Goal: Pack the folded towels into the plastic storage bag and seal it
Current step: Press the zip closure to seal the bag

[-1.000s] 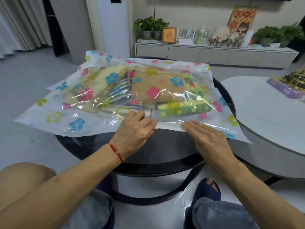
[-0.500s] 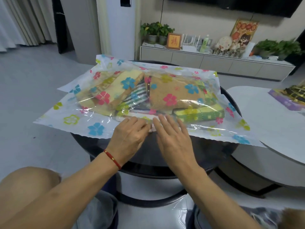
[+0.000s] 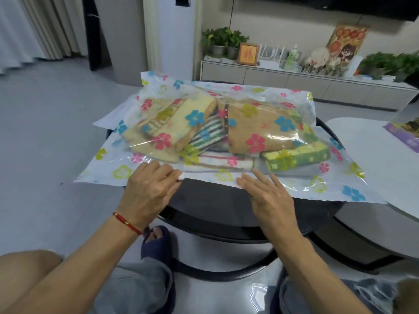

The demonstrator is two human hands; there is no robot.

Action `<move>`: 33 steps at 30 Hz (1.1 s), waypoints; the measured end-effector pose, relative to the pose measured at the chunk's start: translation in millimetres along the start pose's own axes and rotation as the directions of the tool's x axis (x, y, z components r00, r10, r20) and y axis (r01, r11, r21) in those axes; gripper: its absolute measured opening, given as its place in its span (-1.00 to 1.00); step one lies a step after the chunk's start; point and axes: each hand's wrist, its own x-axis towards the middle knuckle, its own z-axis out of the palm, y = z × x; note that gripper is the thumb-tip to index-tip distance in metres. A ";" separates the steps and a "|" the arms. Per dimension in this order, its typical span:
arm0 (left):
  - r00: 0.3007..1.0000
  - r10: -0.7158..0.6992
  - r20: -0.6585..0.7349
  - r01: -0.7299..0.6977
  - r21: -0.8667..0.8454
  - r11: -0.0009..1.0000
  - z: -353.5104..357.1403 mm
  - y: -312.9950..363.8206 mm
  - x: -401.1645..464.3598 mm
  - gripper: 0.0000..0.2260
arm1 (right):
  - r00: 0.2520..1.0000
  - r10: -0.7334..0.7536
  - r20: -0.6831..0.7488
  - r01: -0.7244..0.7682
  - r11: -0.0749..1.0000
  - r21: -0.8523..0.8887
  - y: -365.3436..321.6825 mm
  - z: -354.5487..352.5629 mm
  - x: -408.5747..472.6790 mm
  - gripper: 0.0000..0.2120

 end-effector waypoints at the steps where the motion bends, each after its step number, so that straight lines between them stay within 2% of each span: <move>1: 1.000 -0.013 -0.005 0.013 0.007 1.000 -3.3 -6.4 -5.8 -0.81 | 1.000 0.024 -0.006 -0.024 1.000 0.007 -1.0 1.0 -1.6 -0.54; 5: 0.998 -0.016 0.058 0.019 -0.047 0.999 -8.2 -16.4 -24.1 -0.87 | 0.985 0.168 -0.026 -0.167 0.985 0.040 -31.2 3.0 -5.3 -0.71; 8: 0.993 -0.068 0.097 0.076 -0.086 0.993 -5.0 -9.7 -24.7 -0.90 | 0.998 0.063 -0.016 -0.063 0.998 0.018 -82.5 9.3 8.6 -0.63; 10: 0.990 -0.081 0.111 0.089 -0.070 0.994 -3.6 -7.0 -20.8 -0.88 | 0.998 -0.052 0.043 0.051 0.998 0.031 -114.5 17.3 27.8 -0.60; 12: 0.990 -0.083 0.115 0.090 -0.058 0.994 -5.4 -7.4 -18.0 -0.92 | 0.988 -0.102 0.113 0.099 0.994 0.036 -132.7 24.3 42.3 -0.63; 14: 0.985 -0.095 0.142 0.102 -0.037 0.994 -10.4 -14.2 -19.8 -0.92 | 0.980 -0.113 0.162 0.102 0.992 0.077 -135.4 29.5 45.9 -0.66; 17: 0.968 -0.173 0.182 0.178 -0.008 0.984 -23.1 -29.4 -29.2 -0.81 | 0.987 -0.075 0.144 0.054 0.988 0.142 -126.3 38.0 40.2 -0.61; 21: 0.940 -0.313 0.133 0.307 0.067 0.949 -39.4 -58.4 -55.3 -0.78 | 0.993 -0.028 0.111 0.009 0.986 0.167 -126.4 44.3 37.3 -0.60; 25: 0.888 -0.456 0.066 0.451 0.078 0.889 -46.3 -81.4 -77.9 -0.81 | 0.996 -0.039 0.083 0.026 0.987 0.159 -125.4 44.3 37.6 -0.63; 33: 0.743 -0.669 -0.012 0.667 -0.064 0.742 -39.8 -85.7 -81.7 -0.76 | 0.995 -0.021 0.094 0.003 0.981 0.194 -125.4 49.6 34.8 -0.63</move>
